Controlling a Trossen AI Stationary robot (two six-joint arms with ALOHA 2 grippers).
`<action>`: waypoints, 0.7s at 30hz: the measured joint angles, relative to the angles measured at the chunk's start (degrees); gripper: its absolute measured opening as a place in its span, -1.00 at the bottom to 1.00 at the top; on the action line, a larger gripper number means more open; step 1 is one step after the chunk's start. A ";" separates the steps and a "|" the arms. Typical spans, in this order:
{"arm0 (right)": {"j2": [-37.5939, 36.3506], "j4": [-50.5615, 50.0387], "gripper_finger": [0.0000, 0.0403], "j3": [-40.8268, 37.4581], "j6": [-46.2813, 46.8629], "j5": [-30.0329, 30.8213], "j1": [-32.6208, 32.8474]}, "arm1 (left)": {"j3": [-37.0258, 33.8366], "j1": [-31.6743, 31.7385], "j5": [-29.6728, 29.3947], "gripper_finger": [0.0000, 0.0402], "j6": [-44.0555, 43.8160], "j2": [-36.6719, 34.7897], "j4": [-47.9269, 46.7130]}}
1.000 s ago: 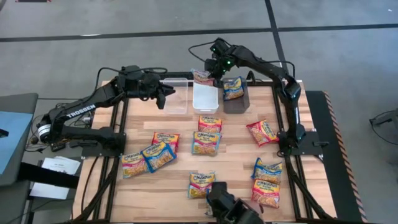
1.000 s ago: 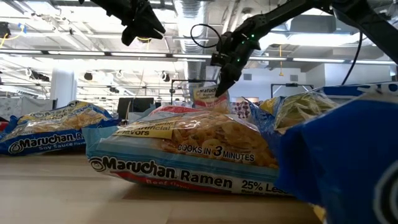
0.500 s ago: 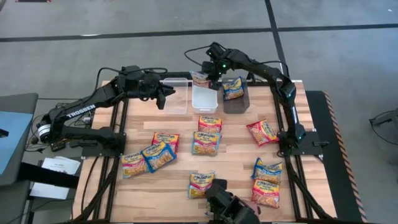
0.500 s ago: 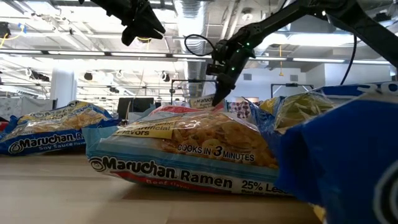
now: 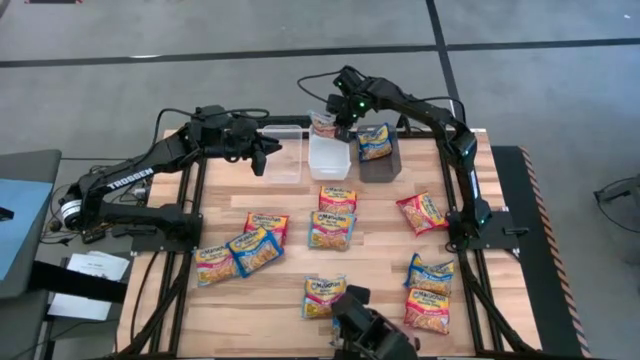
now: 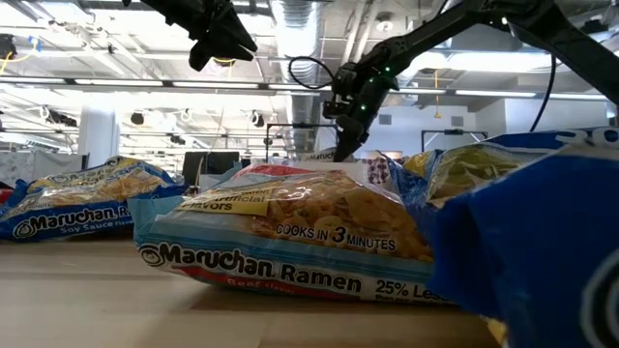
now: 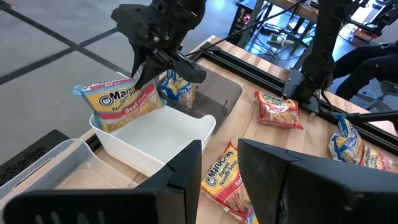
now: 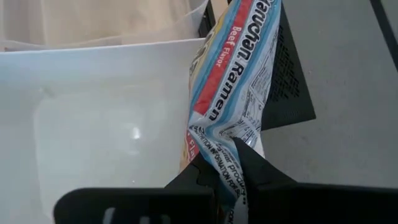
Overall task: Sort Maruchan noodles
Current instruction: Put the light blue noodle pack into the white bin
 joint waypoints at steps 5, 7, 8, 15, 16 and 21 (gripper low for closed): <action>-0.04 -0.40 -0.83 -0.69 2.79 -0.23 0.75 | 0.00 0.00 -0.01 -0.55 0.00 0.00 0.00; -0.04 -0.64 -0.83 -0.72 4.29 -0.29 1.28 | 0.00 0.00 -0.01 -0.55 0.00 0.00 0.00; -0.04 -0.49 -0.83 -0.72 5.21 -0.28 1.41 | 0.00 0.00 -0.01 -0.55 0.02 0.00 0.00; -0.04 -0.38 -0.83 -0.72 8.14 -0.24 1.56 | 0.00 0.00 -0.02 -0.55 0.02 0.00 -0.02; -0.04 -0.37 -0.83 -0.72 7.59 -0.18 1.52 | 0.00 0.00 -0.02 -0.55 0.02 0.00 -0.02; 1.70 0.36 -0.83 -0.83 7.20 0.22 1.70 | 0.00 0.00 -0.03 -0.55 0.02 0.00 -0.04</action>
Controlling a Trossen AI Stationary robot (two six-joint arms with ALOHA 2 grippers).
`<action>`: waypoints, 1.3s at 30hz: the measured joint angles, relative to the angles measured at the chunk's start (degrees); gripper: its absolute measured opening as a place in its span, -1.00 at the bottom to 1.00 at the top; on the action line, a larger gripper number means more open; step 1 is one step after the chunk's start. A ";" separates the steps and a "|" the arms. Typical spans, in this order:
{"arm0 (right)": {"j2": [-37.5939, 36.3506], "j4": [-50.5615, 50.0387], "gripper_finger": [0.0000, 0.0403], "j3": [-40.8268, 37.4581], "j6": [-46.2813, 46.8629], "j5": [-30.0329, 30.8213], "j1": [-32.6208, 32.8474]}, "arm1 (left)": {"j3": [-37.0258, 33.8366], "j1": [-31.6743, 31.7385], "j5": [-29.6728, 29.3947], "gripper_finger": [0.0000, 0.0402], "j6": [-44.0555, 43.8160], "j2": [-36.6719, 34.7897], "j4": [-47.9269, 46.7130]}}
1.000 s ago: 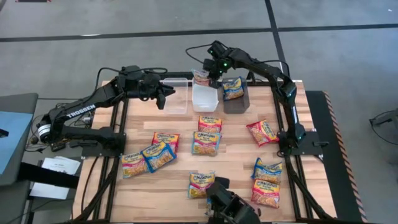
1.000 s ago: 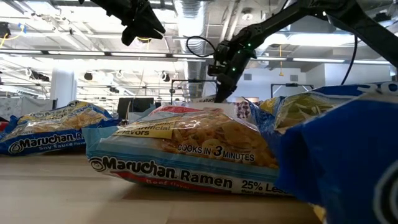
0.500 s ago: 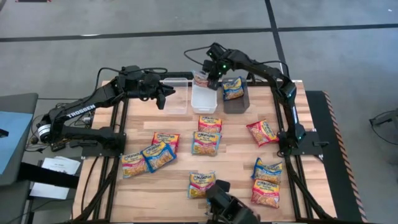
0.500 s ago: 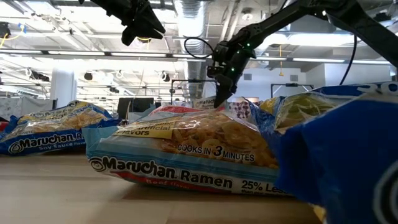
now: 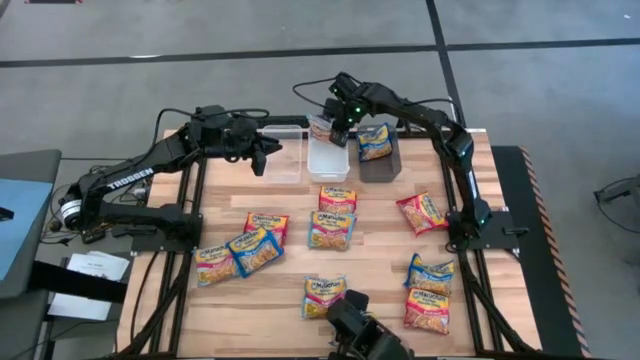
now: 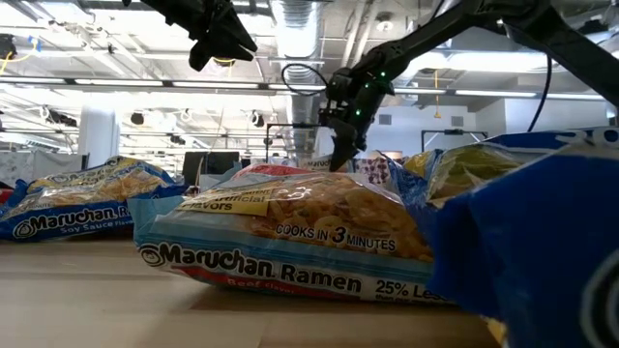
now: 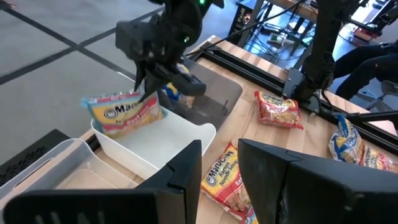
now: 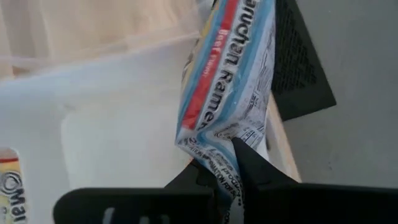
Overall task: Sort Maruchan noodles
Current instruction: Put the light blue noodle pack into the white bin
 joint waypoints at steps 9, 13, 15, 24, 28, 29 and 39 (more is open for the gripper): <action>1.08 -0.88 -0.75 -0.02 -0.41 2.45 0.34 | 0.00 -0.02 -0.11 -0.55 0.02 0.00 -0.20; 1.08 -1.13 -0.61 -0.02 -0.38 2.45 -0.02 | 0.00 -0.02 -0.24 -0.55 0.02 0.00 -0.20; 1.08 -1.13 -0.51 -0.02 -0.36 2.51 -0.07 | 0.00 -0.02 -0.31 -0.55 0.02 0.00 -0.24; 0.59 -2.71 -0.10 0.02 -0.32 8.84 -0.05 | 0.00 -0.02 -0.28 -0.55 0.02 0.00 -0.22; -0.34 -3.32 -0.03 0.13 -0.17 8.91 -0.04 | 0.00 -0.02 -0.28 -0.55 0.00 0.00 -0.22; -0.57 -3.16 -0.02 0.13 -0.18 9.10 0.10 | 0.00 -0.02 -0.28 -0.55 0.00 0.00 -0.22; -6.03 -6.80 -0.05 0.17 1.19 9.79 1.48 | 0.00 -0.02 -0.25 -0.55 6.02 0.00 -0.45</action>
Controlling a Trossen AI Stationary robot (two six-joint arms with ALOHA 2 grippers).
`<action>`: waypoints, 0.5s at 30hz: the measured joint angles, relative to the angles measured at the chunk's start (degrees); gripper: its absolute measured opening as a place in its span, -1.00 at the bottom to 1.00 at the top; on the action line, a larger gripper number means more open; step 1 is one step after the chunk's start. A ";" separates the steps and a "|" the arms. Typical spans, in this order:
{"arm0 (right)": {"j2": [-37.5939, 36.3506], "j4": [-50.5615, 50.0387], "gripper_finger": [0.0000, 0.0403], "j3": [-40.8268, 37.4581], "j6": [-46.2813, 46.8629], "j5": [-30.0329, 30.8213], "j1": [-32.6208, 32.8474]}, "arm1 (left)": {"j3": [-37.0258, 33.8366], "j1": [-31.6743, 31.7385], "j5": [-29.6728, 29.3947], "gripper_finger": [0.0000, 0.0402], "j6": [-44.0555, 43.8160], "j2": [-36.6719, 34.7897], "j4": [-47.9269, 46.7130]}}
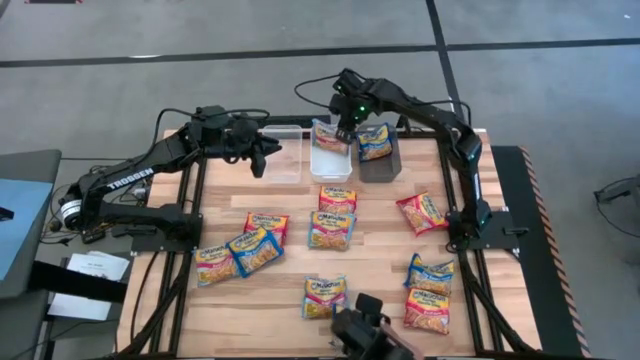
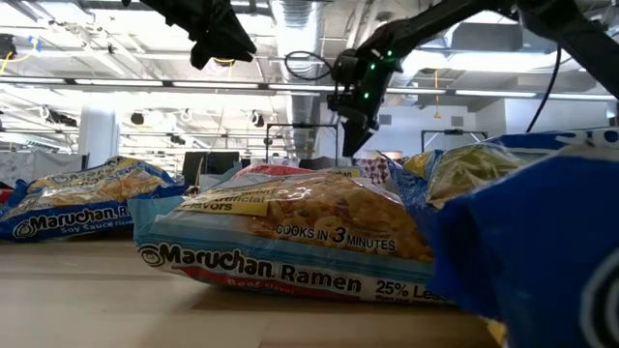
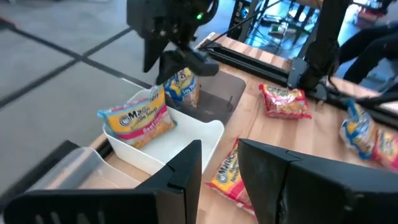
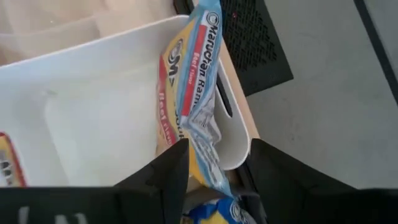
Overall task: Sort Maruchan noodles
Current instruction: Put the light blue noodle pack into the white bin, then put the red noodle pack into the transparent bin
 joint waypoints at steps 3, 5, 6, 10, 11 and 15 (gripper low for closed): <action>-2.09 -1.18 -0.05 -0.02 0.81 0.02 0.69 | 0.00 0.00 -1.63 -0.55 2.02 0.00 0.12; -3.54 -2.55 -0.05 -0.02 1.90 0.00 1.25 | 0.00 0.00 -2.46 -0.55 1.99 0.00 -0.12; -4.10 -3.04 -0.05 -0.02 2.32 0.00 1.56 | 0.00 0.02 -2.91 -0.55 1.98 0.00 -0.39; -6.16 -8.34 -0.05 -0.02 4.31 -0.05 2.80 | 0.00 0.07 -3.28 -0.51 1.30 -0.96 -1.43; -6.66 -9.74 -0.05 -0.02 5.04 -0.08 3.12 | 0.00 0.07 -2.81 -0.50 0.85 -1.45 -1.31; -8.12 -15.29 -0.05 -0.02 9.23 -0.28 4.91 | 0.00 0.17 -0.71 -0.49 0.49 -3.59 -1.56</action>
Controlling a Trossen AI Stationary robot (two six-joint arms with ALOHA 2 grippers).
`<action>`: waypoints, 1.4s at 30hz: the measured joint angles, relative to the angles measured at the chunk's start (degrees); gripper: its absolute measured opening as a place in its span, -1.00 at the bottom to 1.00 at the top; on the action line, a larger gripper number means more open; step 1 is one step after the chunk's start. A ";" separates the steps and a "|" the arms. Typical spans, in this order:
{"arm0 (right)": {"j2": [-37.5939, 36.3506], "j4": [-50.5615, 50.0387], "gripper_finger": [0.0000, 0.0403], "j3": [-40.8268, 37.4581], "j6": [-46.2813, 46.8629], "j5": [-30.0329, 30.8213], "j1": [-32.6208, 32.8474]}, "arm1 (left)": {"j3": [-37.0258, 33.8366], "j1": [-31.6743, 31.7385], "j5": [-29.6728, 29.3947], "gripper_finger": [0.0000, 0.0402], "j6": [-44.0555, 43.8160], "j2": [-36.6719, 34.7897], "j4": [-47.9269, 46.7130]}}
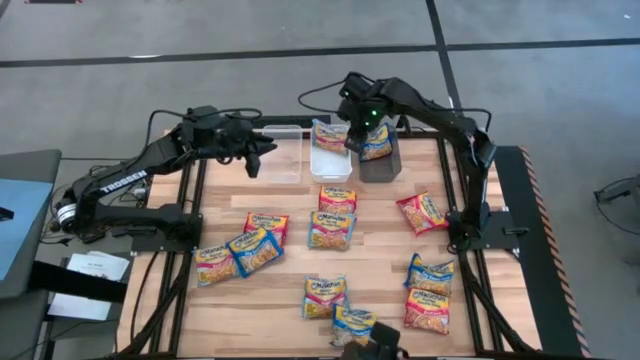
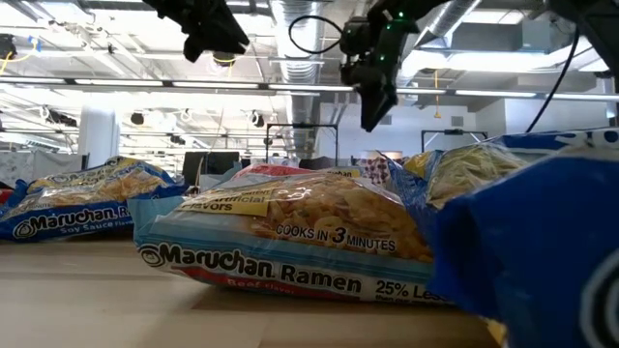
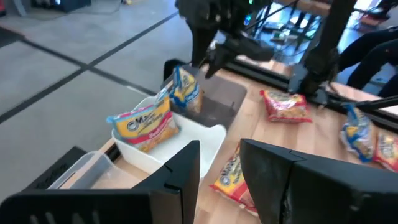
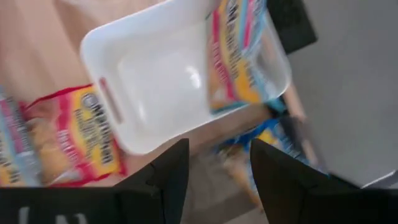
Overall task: Sort Maruchan noodles
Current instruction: Put the red noodle pack into the transparent bin
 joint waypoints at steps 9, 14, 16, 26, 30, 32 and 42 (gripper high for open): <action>-0.16 -8.30 -0.05 -0.02 11.77 -5.90 6.37 | 0.00 0.15 -0.08 -0.49 3.26 -6.53 -6.29; -0.14 -13.14 -0.05 -0.02 14.86 -6.05 11.96 | 0.00 0.15 -0.09 -0.49 3.12 -10.13 -11.39; -0.14 -15.13 -0.05 -0.02 15.66 -6.02 14.16 | 0.00 0.15 -0.06 -0.49 3.36 -11.05 -12.84; -0.12 -21.43 -0.05 -0.05 26.67 -1.13 24.81 | 0.02 0.15 3.06 -0.49 5.94 -11.52 -16.16; -0.09 -21.26 -0.05 -0.56 33.81 0.42 28.57 | 0.00 0.13 3.08 -0.49 6.38 -10.89 -18.05; -0.09 -21.31 -0.05 -1.39 36.98 0.38 30.43 | 0.01 0.13 3.08 -0.49 6.41 -10.88 -18.36; -0.04 -21.40 0.06 -8.95 46.11 0.31 36.85 | 0.01 0.11 8.97 -0.49 6.46 -11.01 -19.10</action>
